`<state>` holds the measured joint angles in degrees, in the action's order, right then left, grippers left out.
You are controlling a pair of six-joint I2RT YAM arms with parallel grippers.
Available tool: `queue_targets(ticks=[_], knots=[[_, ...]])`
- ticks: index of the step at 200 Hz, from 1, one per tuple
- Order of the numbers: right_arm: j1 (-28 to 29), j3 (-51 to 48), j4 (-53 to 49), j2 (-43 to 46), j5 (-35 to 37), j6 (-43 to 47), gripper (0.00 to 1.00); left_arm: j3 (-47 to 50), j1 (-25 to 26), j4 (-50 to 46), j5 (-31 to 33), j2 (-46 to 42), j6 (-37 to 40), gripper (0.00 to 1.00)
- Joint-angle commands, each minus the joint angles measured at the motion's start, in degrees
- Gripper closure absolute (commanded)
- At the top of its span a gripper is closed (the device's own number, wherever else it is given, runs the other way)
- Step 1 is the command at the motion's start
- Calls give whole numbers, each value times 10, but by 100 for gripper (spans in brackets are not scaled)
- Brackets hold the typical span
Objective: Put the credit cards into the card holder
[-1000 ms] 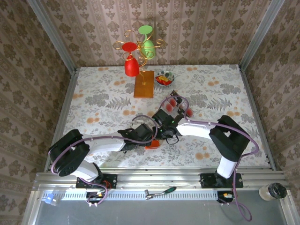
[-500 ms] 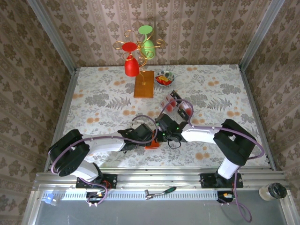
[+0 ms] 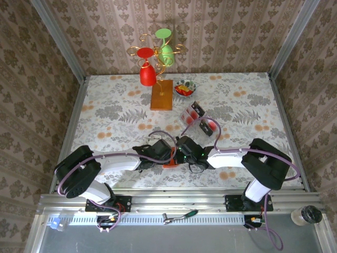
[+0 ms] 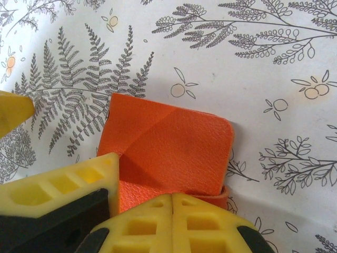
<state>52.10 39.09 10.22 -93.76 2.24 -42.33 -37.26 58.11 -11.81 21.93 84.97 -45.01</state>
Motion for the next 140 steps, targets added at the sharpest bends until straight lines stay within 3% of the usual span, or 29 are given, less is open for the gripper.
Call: queue_targets(ticks=[1,14,32,85,140], knots=[[18,-34,-115,-57,-26,-19,100,7,4,-21,-13,18,-3,0],[18,-18,-133,-50,-29,-13,97,7,4,-22,-13,16,-3,0],[15,15,-163,-37,-35,-2,79,4,4,-23,-12,16,-1,0],[-5,105,-223,18,-55,20,50,-15,-34,-33,-20,-21,27,0],[-37,98,-273,113,-41,28,32,-35,-91,-57,-31,-95,78,0]])
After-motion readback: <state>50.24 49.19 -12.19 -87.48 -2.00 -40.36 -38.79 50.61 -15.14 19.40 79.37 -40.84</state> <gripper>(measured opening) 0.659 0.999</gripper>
